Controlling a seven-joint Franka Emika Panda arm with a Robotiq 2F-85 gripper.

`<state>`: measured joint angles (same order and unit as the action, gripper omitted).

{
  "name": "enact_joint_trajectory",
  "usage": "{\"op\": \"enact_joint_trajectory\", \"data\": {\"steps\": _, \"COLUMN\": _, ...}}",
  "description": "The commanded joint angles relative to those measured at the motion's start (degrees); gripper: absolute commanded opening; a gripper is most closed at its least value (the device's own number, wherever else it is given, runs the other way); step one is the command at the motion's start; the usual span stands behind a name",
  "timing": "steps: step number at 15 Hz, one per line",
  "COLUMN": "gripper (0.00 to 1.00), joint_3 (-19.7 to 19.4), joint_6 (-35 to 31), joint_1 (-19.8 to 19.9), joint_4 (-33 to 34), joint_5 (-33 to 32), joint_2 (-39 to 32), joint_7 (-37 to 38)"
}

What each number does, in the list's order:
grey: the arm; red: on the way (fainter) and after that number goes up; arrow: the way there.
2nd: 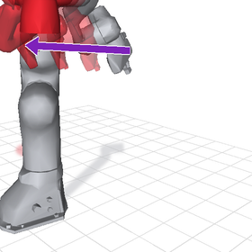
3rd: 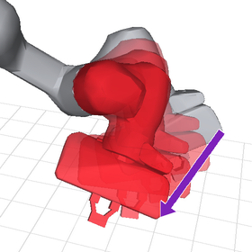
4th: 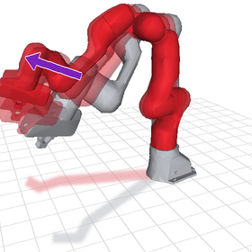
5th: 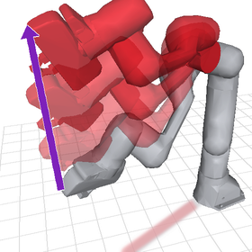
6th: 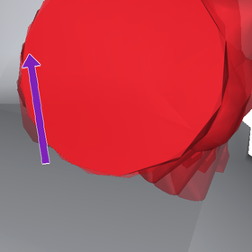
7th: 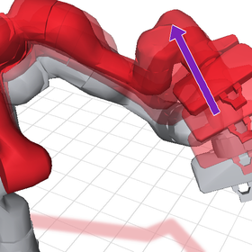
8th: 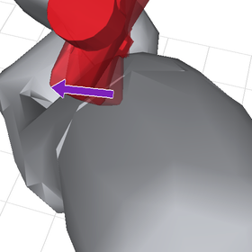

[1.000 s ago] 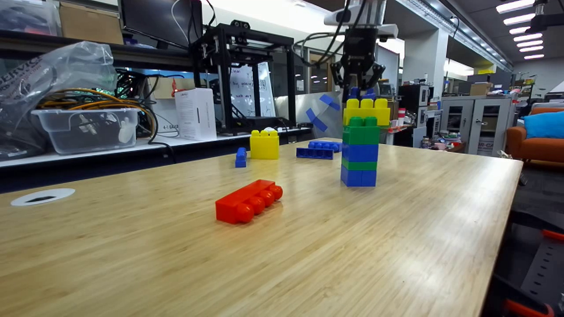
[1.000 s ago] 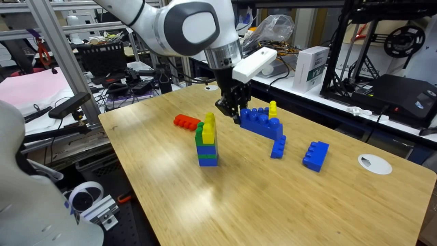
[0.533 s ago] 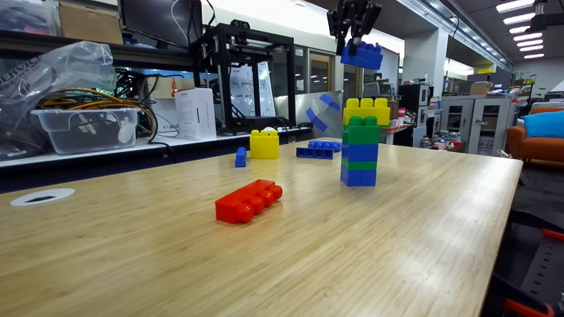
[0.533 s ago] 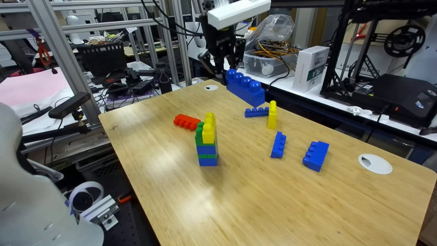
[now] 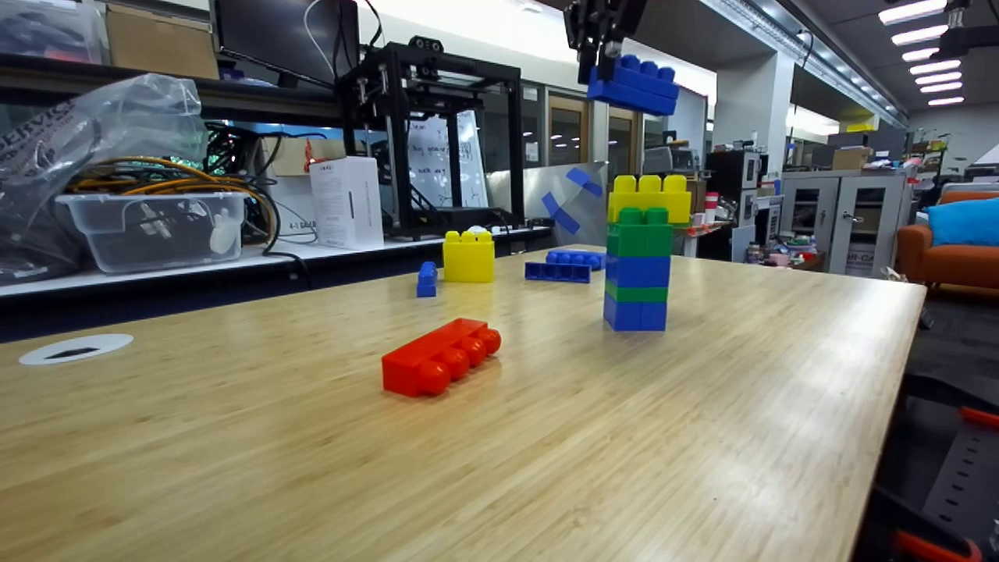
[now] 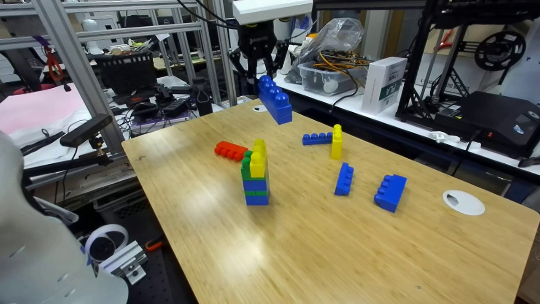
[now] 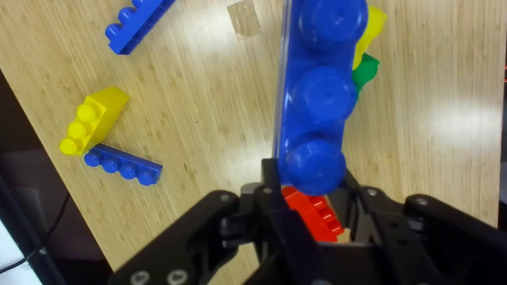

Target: Move the stack of blocks to the right and stack two blue blocks on it

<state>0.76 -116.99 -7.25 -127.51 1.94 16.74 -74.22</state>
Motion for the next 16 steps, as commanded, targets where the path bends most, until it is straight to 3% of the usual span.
{"op": "enact_joint_trajectory", "data": {"steps": 1, "gripper": 0.10, "joint_3": 0.6, "joint_6": 5.2, "joint_1": -0.9, "joint_4": 3.0, "joint_5": 1.5, "joint_2": -2.4, "joint_7": 3.1}}
{"op": "enact_joint_trajectory", "data": {"steps": 7, "gripper": 0.10, "joint_3": 1.9, "joint_6": 7.7, "joint_1": -1.4, "joint_4": 3.8, "joint_5": 1.6, "joint_2": -5.3, "joint_7": 9.0}}
{"op": "enact_joint_trajectory", "data": {"steps": 16, "gripper": 0.10, "joint_3": 2.4, "joint_6": 6.4, "joint_1": -1.0, "joint_4": 3.5, "joint_5": 1.4, "joint_2": -8.8, "joint_7": 15.6}}
